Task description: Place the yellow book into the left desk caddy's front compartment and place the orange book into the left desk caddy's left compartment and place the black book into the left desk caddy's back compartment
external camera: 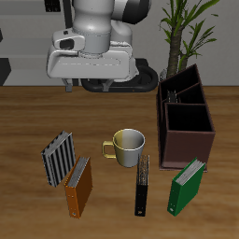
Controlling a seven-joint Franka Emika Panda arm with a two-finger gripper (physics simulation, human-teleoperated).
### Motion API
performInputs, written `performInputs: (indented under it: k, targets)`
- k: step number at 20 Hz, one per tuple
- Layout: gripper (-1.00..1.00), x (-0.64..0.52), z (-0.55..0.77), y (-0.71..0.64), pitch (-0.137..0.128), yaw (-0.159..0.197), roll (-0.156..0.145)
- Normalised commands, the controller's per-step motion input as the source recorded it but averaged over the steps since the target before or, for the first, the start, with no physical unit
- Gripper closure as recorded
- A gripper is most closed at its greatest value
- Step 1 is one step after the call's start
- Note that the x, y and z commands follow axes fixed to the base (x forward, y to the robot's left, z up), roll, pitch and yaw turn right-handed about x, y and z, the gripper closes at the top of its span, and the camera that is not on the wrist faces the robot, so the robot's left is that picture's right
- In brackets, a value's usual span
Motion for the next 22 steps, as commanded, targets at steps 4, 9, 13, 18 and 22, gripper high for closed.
performInputs:
  k: [4, 9, 13, 18, 22]
  targets:
    - [-1.0, 0.14, -0.05, -0.03, 0.021, 0.006, 0.016]
    - [-1.0, 0.6, -0.09, -0.19, 0.039, -0.008, 0.03]
    - [-1.0, 0.25, 0.15, -0.07, -0.045, 0.027, 0.036]
    - [-1.0, 0.2, 0.1, -0.07, -0.022, -0.019, 0.034]
    - [-1.0, 0.26, 0.02, -0.08, -0.037, -0.031, 0.015]
